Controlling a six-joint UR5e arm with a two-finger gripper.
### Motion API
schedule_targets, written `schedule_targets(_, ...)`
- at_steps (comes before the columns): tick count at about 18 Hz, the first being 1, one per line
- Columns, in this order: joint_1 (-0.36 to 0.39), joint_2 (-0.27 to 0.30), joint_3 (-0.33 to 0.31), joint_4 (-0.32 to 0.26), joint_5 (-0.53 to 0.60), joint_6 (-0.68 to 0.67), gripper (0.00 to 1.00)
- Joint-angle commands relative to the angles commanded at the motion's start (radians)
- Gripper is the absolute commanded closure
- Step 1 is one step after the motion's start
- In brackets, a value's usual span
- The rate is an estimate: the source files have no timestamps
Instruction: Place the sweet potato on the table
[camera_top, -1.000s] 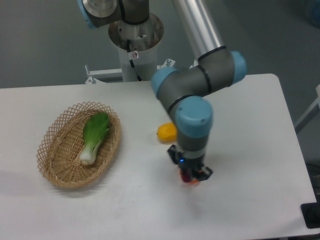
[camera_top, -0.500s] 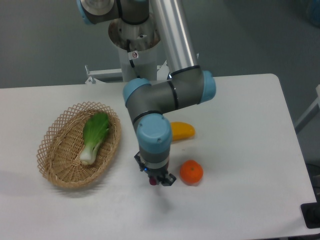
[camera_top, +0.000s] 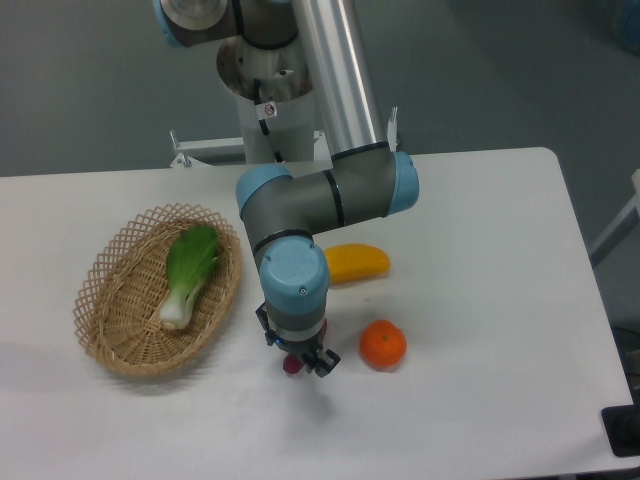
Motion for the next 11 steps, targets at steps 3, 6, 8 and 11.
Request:
schedule_targets(3, 0.006, 0.017, 0.005, 0.015, 0.003, 0.008, 0.0)
schedule_targets(6, 0.04, 0.032, 0.012, 0.017, 0.002, 0.009, 0.0)
schedule_targets(8, 0.06, 0.034, 0.028, 0.012, 0.002, 0.029, 0.0)
schedule_targets(11, 0.106, 0.034, 0.048, 0.009, 0.0, 0.08, 0.0)
